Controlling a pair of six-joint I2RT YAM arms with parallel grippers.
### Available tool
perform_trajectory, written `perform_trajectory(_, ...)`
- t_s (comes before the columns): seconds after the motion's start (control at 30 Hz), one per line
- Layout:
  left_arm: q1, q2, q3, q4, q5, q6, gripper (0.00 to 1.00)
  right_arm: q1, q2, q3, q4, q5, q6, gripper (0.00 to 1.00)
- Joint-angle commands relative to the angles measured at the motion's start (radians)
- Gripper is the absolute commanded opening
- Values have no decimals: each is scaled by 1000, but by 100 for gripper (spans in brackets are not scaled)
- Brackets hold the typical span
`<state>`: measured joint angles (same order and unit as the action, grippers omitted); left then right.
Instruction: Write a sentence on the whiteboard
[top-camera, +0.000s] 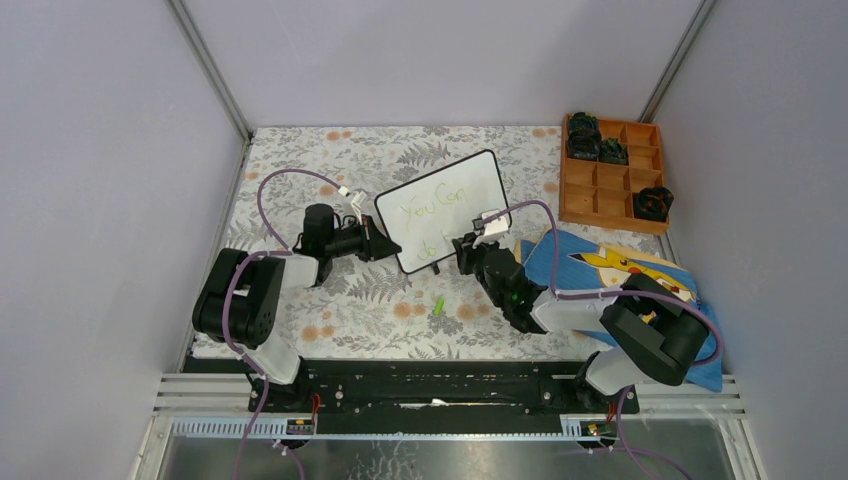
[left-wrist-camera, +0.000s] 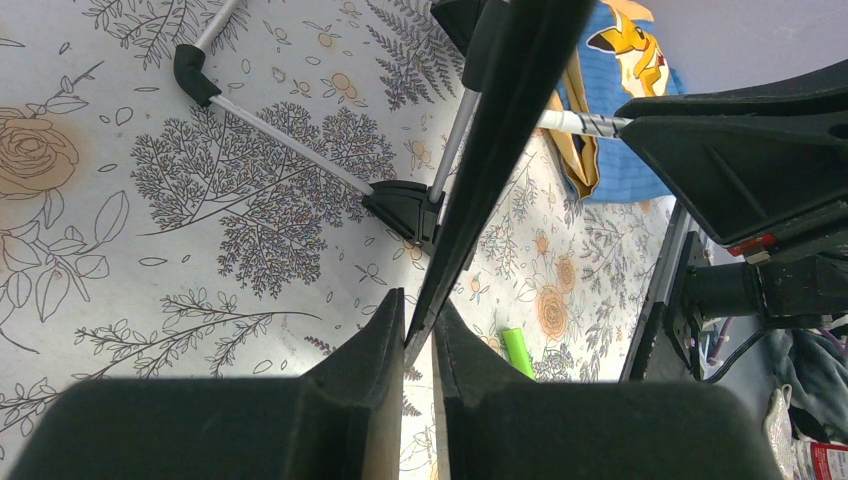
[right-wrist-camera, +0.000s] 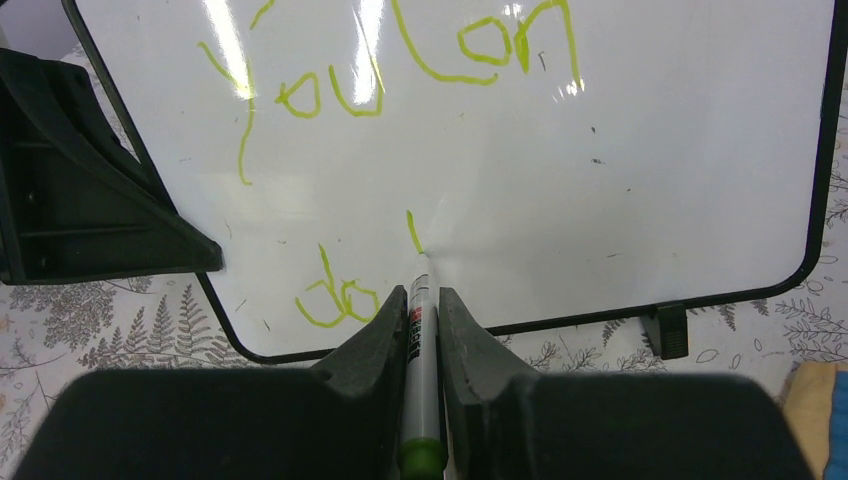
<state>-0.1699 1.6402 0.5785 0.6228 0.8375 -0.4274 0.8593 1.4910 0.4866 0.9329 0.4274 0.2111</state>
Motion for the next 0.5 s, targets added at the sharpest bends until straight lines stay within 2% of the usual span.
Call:
perform_trajectory(0.0, -8, 31, 3, -103, -88, 36, 0, -2, -29, -10, -47, 10, 16, 0)
perform_trajectory(0.27, -8, 31, 3, -103, -88, 36, 0, -3, -40, -11, -92, 20, 25, 0)
perform_trajectory(0.47, -8, 32, 4, -103, -88, 36, 0, -3, -46, 0, -132, 96, 35, 0)
